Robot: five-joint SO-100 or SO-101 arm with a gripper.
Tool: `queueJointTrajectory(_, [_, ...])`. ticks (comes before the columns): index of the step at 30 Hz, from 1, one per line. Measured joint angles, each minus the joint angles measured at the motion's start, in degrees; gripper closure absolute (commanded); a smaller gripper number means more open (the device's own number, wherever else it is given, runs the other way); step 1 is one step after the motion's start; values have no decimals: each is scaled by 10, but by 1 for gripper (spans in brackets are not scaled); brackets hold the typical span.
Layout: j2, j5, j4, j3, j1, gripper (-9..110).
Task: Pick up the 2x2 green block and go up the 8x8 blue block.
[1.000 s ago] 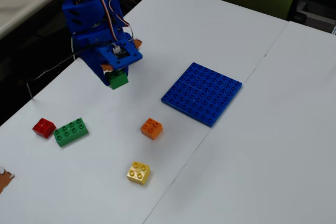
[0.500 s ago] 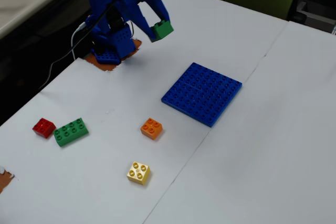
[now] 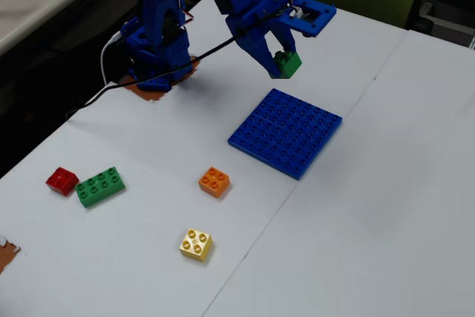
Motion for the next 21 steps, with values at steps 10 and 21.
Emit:
queueJointTrajectory(10, [-13, 0, 3, 28, -8, 101])
queueJointTrajectory(21, [1, -1, 4, 85, -11, 101])
